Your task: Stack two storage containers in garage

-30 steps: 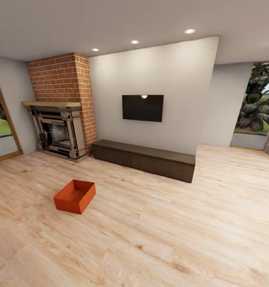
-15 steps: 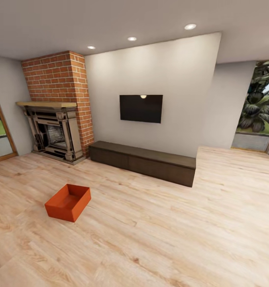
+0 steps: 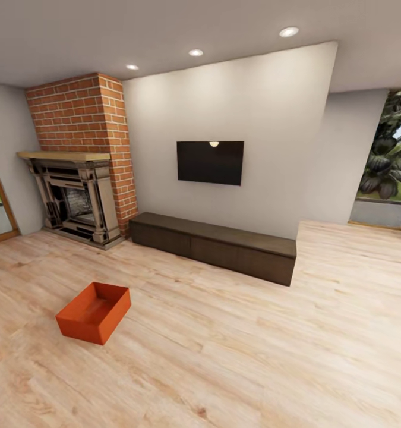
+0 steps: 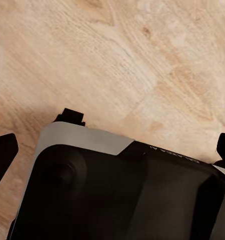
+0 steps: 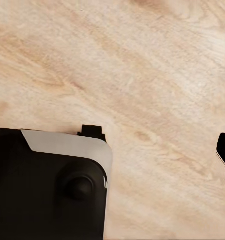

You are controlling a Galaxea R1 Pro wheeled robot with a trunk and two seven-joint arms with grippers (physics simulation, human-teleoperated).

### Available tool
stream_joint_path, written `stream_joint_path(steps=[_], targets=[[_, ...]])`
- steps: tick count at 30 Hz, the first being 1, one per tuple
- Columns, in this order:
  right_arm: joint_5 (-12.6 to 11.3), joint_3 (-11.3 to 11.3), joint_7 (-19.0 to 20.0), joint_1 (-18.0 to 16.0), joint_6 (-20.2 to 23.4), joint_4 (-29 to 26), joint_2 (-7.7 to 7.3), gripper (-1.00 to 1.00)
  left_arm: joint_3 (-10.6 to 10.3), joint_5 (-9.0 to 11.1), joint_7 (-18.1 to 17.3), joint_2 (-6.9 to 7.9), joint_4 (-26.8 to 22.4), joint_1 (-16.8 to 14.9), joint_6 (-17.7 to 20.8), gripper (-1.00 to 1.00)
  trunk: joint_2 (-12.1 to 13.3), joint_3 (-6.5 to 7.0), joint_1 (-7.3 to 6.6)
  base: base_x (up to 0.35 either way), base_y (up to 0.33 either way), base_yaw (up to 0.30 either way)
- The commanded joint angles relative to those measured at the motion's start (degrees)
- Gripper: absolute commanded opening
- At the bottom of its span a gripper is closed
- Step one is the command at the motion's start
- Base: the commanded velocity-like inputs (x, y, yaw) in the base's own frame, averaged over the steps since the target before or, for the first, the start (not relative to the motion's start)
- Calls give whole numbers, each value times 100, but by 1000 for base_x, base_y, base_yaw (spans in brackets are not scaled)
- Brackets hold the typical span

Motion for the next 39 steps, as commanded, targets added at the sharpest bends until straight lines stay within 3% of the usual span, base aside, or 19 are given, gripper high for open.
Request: stream_joint_path(steps=[1,27,39], targets=[[-18,45,-14,-8,-31,18,1,100,42,10,-7,-1,5,-4,-14,100,-5,-7,4,320,0,0],[-51,24,-27,-8,-19,18,20,100,42,9,-5,-7,8,-4,-32,100,-5,-7,4,320,0,1],[-35,31,-20,-8,-8,18,7,100,42,10,-6,-9,7,-4,-42,100,-5,-7,4,321,0,234]])
